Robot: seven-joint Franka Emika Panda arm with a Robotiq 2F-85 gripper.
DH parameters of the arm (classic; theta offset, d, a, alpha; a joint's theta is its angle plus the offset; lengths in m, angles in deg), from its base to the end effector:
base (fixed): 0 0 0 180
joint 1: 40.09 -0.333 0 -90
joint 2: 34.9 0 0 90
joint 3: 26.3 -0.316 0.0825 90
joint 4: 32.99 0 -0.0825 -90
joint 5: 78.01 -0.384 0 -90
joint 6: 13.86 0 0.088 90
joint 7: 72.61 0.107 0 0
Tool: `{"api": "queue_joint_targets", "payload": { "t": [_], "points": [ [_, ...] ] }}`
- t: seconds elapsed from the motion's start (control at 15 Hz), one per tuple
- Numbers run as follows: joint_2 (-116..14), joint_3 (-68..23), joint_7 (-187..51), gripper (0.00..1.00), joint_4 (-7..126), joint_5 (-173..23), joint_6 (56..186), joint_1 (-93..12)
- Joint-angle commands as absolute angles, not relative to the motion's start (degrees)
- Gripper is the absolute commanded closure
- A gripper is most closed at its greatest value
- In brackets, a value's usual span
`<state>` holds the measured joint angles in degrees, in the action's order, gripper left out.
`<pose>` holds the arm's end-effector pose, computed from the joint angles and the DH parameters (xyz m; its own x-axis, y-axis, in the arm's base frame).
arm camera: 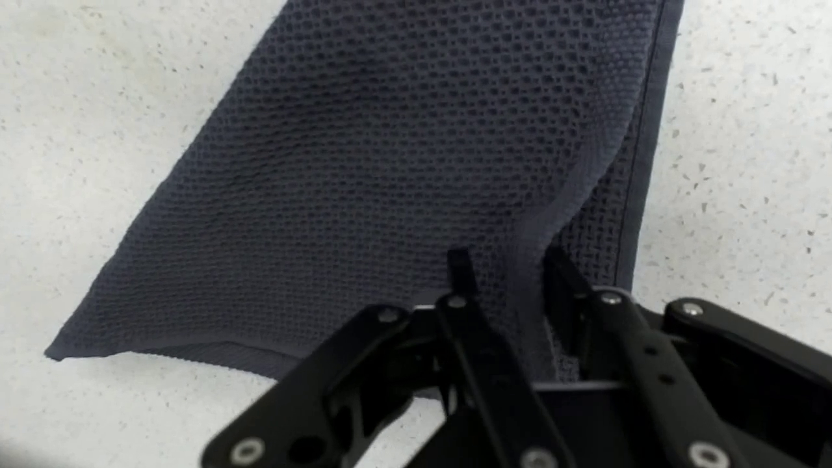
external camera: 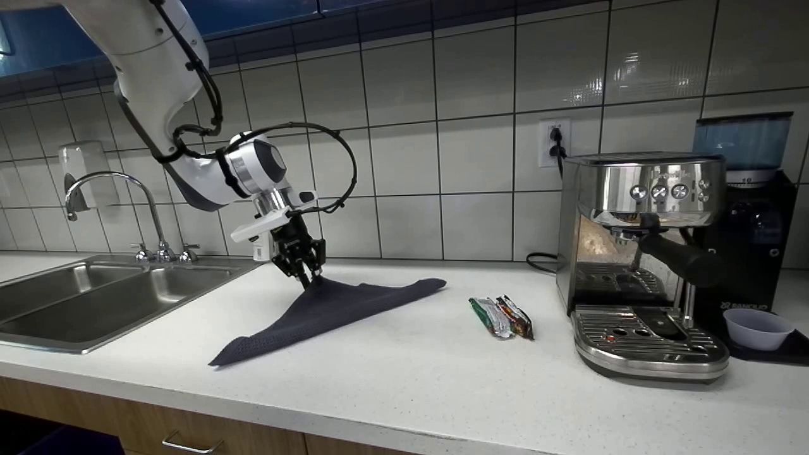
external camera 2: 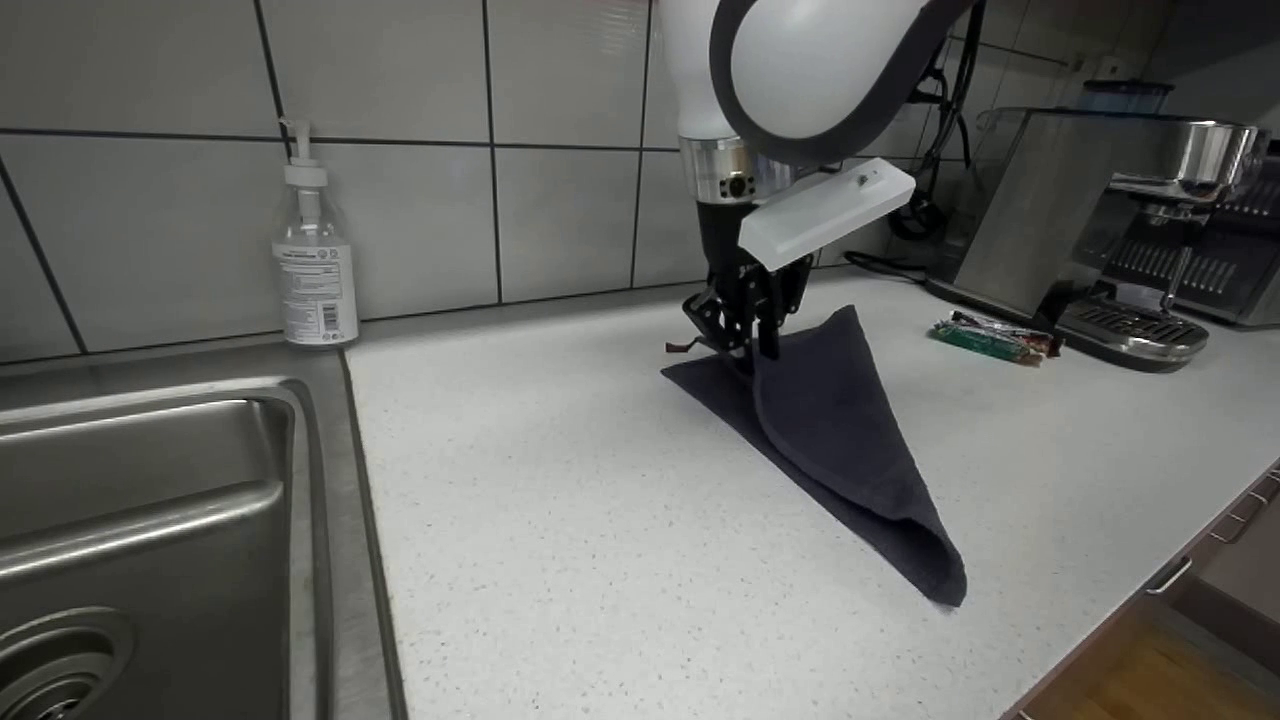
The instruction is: Fold the grey towel twice in a triangular shape
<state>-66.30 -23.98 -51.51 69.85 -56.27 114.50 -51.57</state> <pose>0.6391 0.0939 0.2375 0.9986 0.0449 -0.0267 0.0510 -0.9475 0.3158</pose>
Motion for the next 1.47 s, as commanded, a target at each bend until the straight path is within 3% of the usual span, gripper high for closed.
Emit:
{"api": "queue_joint_targets", "payload": {
  "t": [0.0,0.33,1.4],
  "points": [
    [-65.7,-24.2,-53.5,0.34,69.0,-58.0,112.4,-51.4],
    [-64.1,-24.3,-54.0,0.0,70.6,-59.4,112.6,-50.9],
    [-57.3,-24.1,-56.2,0.0,78.2,-67.2,108.4,-46.4]
  ]
}}
